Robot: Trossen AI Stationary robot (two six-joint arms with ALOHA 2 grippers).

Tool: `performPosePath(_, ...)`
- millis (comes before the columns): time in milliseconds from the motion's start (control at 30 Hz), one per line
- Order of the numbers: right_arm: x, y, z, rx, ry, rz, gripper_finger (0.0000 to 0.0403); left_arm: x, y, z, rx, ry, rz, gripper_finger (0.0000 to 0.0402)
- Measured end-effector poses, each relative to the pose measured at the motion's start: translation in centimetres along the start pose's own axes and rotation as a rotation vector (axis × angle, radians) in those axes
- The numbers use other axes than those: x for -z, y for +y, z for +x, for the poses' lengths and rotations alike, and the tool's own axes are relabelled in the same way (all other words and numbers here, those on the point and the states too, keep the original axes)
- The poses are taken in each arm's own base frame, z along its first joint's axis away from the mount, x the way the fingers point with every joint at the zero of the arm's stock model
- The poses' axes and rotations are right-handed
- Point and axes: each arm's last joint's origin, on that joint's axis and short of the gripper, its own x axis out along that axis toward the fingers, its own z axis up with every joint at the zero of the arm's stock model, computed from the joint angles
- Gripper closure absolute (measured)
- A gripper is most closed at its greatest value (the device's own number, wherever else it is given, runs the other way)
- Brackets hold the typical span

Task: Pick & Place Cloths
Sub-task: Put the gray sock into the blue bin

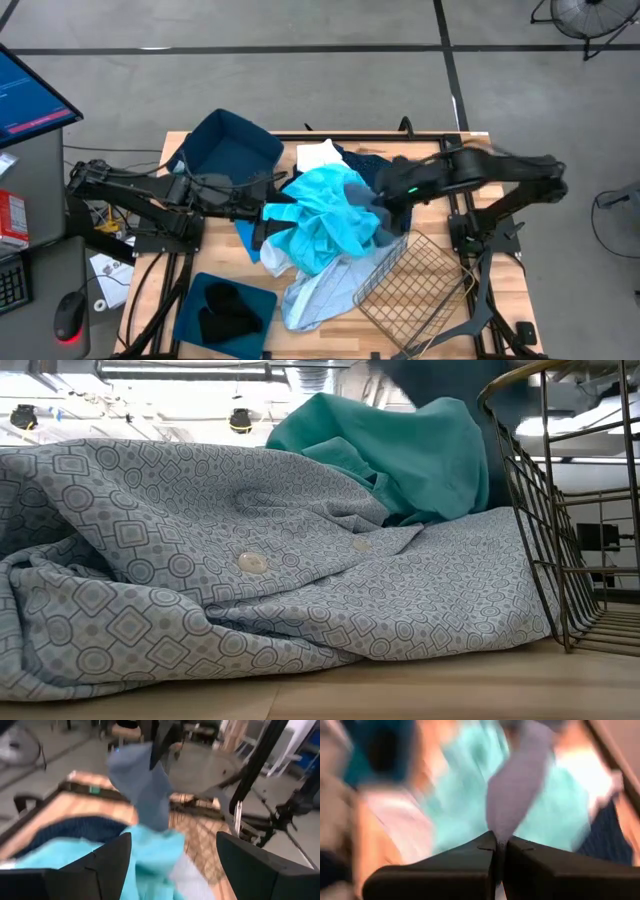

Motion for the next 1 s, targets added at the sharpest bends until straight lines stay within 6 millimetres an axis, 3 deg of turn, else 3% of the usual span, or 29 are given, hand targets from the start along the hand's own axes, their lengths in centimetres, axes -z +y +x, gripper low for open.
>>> performPosePath(133,-2.0,0.8,-3.5,-0.127,-0.311,-0.011,0.0402,-1.0,-0.3,0.4,0.022,-0.116,0.051,0.0128)
performPosePath(300,-3.5,1.8,-4.9,-0.195,-0.519,-0.069,0.0402,-1.6,-0.2,1.8,0.015,-0.213,0.081,0.0128)
performPosePath(700,-5.8,3.8,-0.6,-0.215,-0.584,-0.14,0.0403,0.1,-0.1,6.9,0.072,-0.213,0.065,0.0128)
performPosePath(1000,-7.0,4.2,0.0,-0.277,-0.667,-0.151,0.0403,0.8,-0.4,9.0,0.087,-0.277,0.025,0.0128)
